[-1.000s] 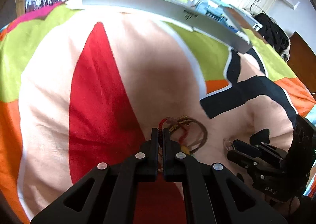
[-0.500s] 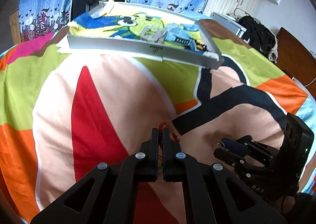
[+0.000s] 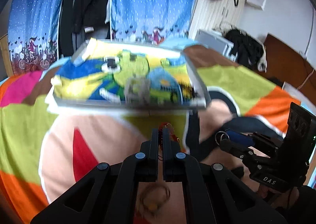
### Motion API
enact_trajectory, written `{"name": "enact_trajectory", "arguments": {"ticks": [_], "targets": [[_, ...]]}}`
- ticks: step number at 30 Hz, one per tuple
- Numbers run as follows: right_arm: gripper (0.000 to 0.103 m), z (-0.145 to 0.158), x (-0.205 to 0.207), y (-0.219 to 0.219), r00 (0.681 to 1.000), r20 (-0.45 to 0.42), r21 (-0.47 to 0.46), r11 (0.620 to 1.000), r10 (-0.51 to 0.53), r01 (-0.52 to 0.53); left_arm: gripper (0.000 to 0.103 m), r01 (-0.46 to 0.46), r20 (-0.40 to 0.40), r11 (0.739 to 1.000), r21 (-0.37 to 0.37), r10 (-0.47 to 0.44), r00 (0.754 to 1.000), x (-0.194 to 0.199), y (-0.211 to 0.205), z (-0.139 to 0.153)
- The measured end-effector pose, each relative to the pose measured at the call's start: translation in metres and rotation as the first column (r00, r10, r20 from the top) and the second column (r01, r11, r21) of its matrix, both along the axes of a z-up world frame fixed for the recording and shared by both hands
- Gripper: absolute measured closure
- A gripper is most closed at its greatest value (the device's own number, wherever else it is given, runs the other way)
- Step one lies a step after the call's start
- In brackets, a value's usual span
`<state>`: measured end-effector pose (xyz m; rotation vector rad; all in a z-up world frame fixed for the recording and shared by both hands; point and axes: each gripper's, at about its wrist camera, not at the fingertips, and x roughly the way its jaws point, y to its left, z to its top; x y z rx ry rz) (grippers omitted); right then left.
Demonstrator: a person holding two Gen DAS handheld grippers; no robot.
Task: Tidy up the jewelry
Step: 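Drop the red bracelets into the box with the left tool while the right tool drops the hoops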
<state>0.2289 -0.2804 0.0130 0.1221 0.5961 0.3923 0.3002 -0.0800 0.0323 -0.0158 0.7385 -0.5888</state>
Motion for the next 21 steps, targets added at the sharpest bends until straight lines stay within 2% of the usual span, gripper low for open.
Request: {"name": "enact_trajectory", "arguments": {"ticks": [3,6,10,14,21], "targets": [[0.075,0.015,0.027,-0.001,0.999,0.039,-0.005,1.000,-0.005,0.005,0.102,-0.036,0.060,0.999,-0.016,0.037,0.997,0.019,0.004,0.010],[0.075,0.020,0.052,0.002,0.999,0.054,0.006,1.000,-0.002,0.002,0.102,-0.081,0.080,0.996,-0.029,0.083,0.993,0.039,0.012,0.011],[0.075,0.017,0.089,0.016,0.998,0.058,0.020,1.000,0.012,-0.013,0.102,-0.148,0.070,0.988,-0.038,0.151,0.986,0.067,0.024,0.002],[0.075,0.007,0.115,0.023,1.000,0.027,0.052,0.999,0.006,-0.008,0.102,-0.194,0.052,0.977,-0.086,0.199,0.979,0.088,0.033,-0.008],[0.074,-0.018,0.124,0.031,1.000,-0.011,-0.017,1.000,0.005,-0.005,0.102,-0.186,0.018,0.981,-0.062,0.187,0.982,0.102,0.026,-0.031]]}}
